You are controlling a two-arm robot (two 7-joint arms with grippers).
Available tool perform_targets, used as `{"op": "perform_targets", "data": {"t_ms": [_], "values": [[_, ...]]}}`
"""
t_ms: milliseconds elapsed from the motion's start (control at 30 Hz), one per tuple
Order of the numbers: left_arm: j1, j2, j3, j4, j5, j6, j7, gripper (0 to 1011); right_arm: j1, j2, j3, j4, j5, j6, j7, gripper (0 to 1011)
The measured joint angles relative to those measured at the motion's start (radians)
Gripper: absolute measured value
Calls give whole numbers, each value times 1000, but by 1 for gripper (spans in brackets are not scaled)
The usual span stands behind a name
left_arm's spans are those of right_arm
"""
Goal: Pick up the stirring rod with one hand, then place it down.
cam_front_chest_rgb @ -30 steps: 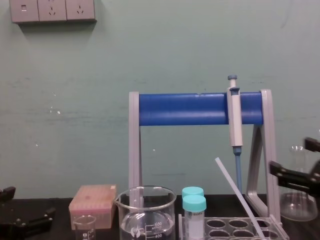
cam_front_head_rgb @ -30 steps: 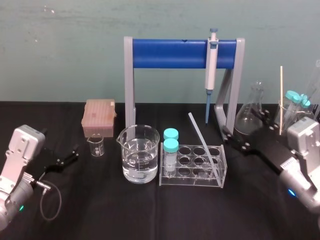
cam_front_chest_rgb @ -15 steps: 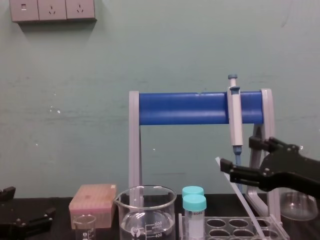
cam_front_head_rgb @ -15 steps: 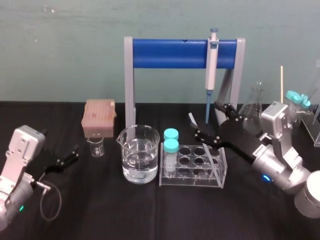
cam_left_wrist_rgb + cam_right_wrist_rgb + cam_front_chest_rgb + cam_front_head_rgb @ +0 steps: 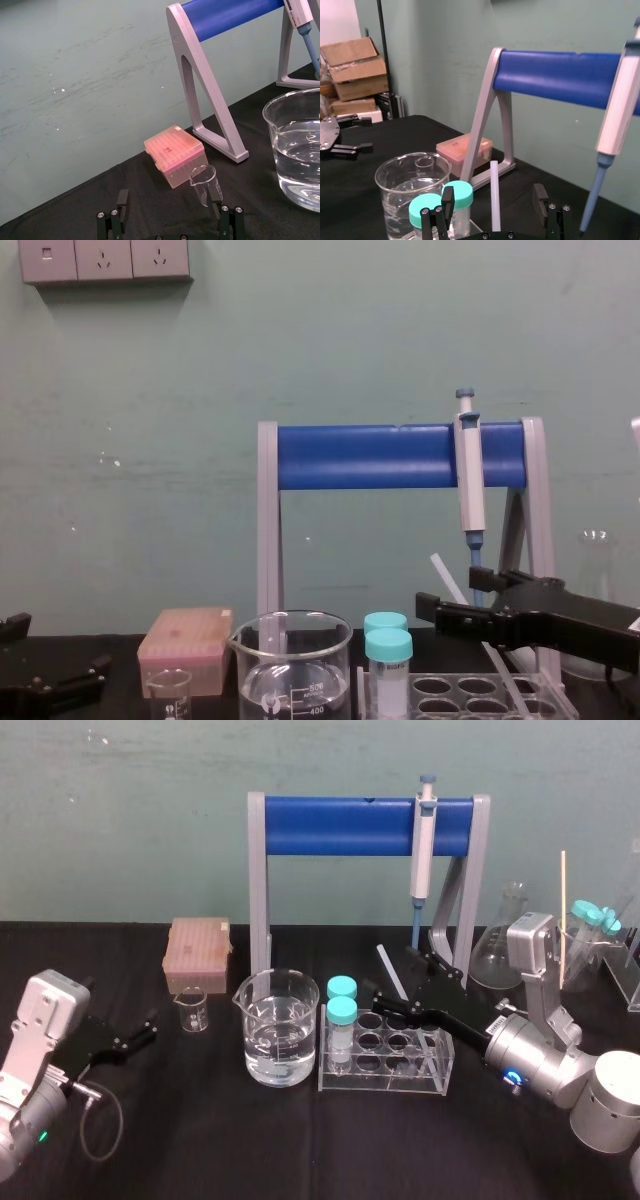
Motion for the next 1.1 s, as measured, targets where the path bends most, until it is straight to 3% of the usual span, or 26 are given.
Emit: {"op": "perform_targets", "data": {"t_ms": [333, 867, 1100], "values": [[0, 0, 0, 0, 0, 0, 0, 1000, 1, -25, 22, 17, 20, 67, 26, 1003], [0, 0, 0, 0, 0, 0, 0, 1000, 0, -25, 22, 16, 17, 67, 24, 1003], [0, 0, 0, 0, 0, 0, 0, 1000, 0, -25, 21, 16, 18, 65, 24, 885]]}}
